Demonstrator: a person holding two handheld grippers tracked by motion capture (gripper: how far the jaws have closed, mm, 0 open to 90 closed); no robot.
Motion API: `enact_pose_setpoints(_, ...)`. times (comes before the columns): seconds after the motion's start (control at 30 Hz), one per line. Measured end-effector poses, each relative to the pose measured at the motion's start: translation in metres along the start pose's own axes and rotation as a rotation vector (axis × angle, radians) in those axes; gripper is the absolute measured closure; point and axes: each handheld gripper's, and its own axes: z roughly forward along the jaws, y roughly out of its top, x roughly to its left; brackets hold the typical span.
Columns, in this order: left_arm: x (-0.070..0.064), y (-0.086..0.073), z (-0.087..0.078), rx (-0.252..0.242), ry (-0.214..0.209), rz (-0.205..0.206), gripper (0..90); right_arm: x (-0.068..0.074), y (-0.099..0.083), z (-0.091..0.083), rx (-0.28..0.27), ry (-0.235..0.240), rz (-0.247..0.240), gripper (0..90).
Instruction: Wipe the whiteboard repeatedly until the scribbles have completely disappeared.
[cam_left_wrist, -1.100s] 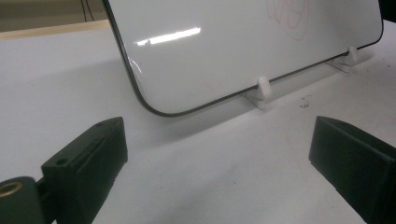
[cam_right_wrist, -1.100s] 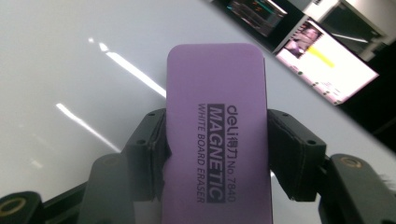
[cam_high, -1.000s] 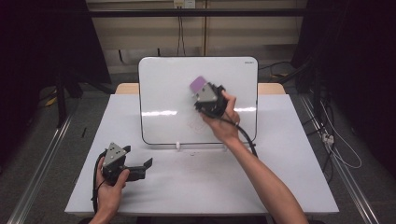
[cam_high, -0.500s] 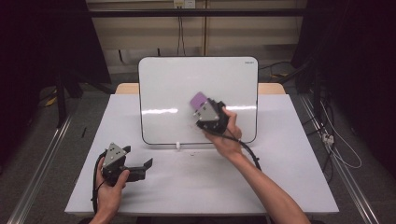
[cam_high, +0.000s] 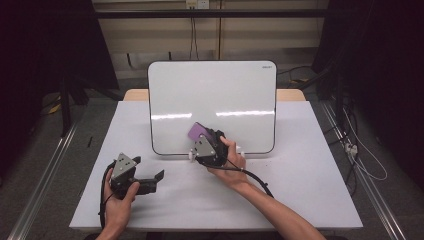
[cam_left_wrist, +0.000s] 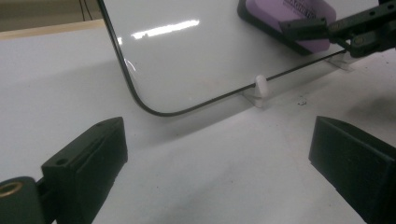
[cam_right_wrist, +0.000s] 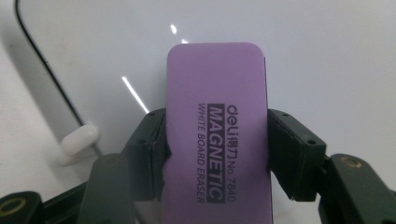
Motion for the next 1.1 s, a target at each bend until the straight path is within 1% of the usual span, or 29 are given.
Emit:
enact_pose_setpoints(0.03, 0.001, 0.0, 0.0, -0.002, 0.002, -0.002, 4.1, 0.0, -0.003, -0.002, 0.003, 0.012, 0.011, 41.6)
enact_pose_setpoints(0.07, 0.001, 0.0, 0.0, -0.003, 0.003, -0.005, 4.1, 0.001, -0.006, -0.003, 0.006, 0.009, -0.001, 41.6)
enact_pose_setpoints(0.1, 0.002, 0.0, 0.0, 0.0, 0.003, -0.005, 4.1, -0.001, -0.011, -0.006, 0.01, 0.001, -0.005, 41.6)
enact_pose_setpoints(0.13, 0.002, -0.001, 0.0, 0.002, 0.003, -0.008, 4.2, -0.005, -0.013, -0.008, 0.01, -0.001, 0.005, 41.6)
enact_pose_setpoints(0.17, 0.002, -0.001, 0.0, 0.002, 0.004, -0.009, 4.1, -0.013, -0.017, -0.009, 0.01, -0.019, 0.023, 41.6)
enact_pose_setpoints(0.2, 0.002, -0.001, 0.0, 0.001, 0.004, -0.008, 4.1, -0.022, -0.02, -0.011, 0.011, -0.044, 0.049, 41.6)
enact_pose_setpoints(0.23, 0.002, 0.0, 0.0, -0.004, 0.001, -0.009, 4.1, -0.034, -0.022, -0.012, 0.012, -0.058, 0.079, 41.6)
enact_pose_setpoints(0.27, 0.001, 0.0, 0.0, -0.001, 0.001, -0.001, 4.2, -0.046, -0.023, -0.013, 0.015, -0.083, 0.105, 41.6)
enact_pose_setpoints(0.3, 0.001, 0.0, 0.0, -0.004, 0.003, -0.004, 4.1, -0.056, -0.024, -0.014, 0.018, -0.115, 0.118, 41.6)
enact_pose_setpoints(0.33, 0.0, 0.0, 0.0, -0.003, 0.005, 0.002, 4.1, -0.065, -0.024, -0.015, 0.019, -0.131, 0.143, 41.6)
enact_pose_setpoints(0.37, 0.0, 0.001, 0.0, -0.003, 0.004, 0.0, 4.1, -0.072, -0.023, -0.014, 0.02, -0.134, 0.169, 41.6)
enact_pose_setpoints(0.4, 0.0, 0.0, 0.001, -0.003, 0.001, -0.002, 4.2, -0.073, -0.023, -0.013, 0.019, -0.137, 0.182, 41.6)
enact_pose_setpoints(0.43, 0.001, 0.0, 0.001, 0.003, 0.0, 0.002, 4.1, -0.069, -0.022, -0.013, 0.021, -0.151, 0.161, 41.6)
enact_pose_setpoints(0.47, 0.001, 0.0, 0.001, 0.006, 0.003, 0.002, 4.1, -0.062, -0.02, -0.012, 0.018, -0.145, 0.141, 41.6)
enact_pose_setpoints(0.53, 0.001, 0.0, 0.002, 0.007, 0.002, 0.001, 4.2, -0.047, -0.018, -0.011, 0.012, -0.098, 0.118, 41.6)
enact_pose_setpoints(0.57, 0.001, 0.0, 0.002, 0.007, 0.002, 0.002, 4.1, -0.039, -0.017, -0.01, 0.01, -0.072, 0.114, 41.5)
enact_pose_setpoints(0.6, 0.0, 0.0, 0.001, 0.006, 0.003, 0.002, 4.1, -0.031, -0.016, -0.008, 0.008, -0.035, 0.114, 41.5)
enact_pose_setpoints(0.63, 0.0, 0.0, 0.001, 0.005, 0.003, 0.004, 4.1, -0.024, -0.015, -0.008, 0.009, -0.012, 0.1, 41.5)
enact_pose_setpoints(0.67, 0.0, 0.0, 0.001, 0.005, 0.002, 0.004, 4.1, -0.018, -0.014, -0.007, 0.009, -0.002, 0.082, 41.5)
enact_pose_setpoints(0.73, 0.0, 0.0, 0.002, 0.004, 0.003, 0.003, 4.2, -0.012, -0.012, -0.006, 0.007, 0.019, 0.078, 41.5)
enact_pose_setpoints(0.8, 0.001, 0.0, 0.002, 0.002, 0.001, 0.0, 4.1, -0.014, -0.012, -0.005, 0.002, 0.025, 0.091, 41.4)
enact_pose_setpoints(0.83, 0.001, 0.0, 0.003, 0.001, 0.004, -0.007, 4.1, -0.017, -0.013, -0.005, -0.002, 0.017, 0.1, 41.5)
enact_pose_setpoints(0.93, 0.002, -0.001, 0.003, 0.002, 0.007, -0.013, 4.1, -0.033, -0.017, -0.008, -0.006, -0.014, 0.158, 41.5)
enact_pose_setpoints(0.97, 0.001, -0.001, 0.003, 0.001, 0.008, -0.015, 4.1, -0.039, -0.019, -0.009, -0.007, -0.019, 0.186, 41.5)
enact_pose_setpoints(1.03, 0.0, 0.0, 0.002, 0.004, 0.008, -0.005, 4.2, -0.049, -0.023, -0.012, -0.01, -0.02, 0.223, 41.4)
enact_pose_setpoints(1.07, -0.001, 0.001, 0.002, 0.003, 0.018, -0.001, 4.8, -0.052, -0.024, -0.013, -0.014, -0.009, 0.232, 41.4)
enact_pose_setpoints(1.1, -0.002, 0.002, 0.001, -0.01, 0.038, -0.005, 5.0, -0.053, -0.024, -0.014, -0.02, 0.019, 0.236, 41.4)
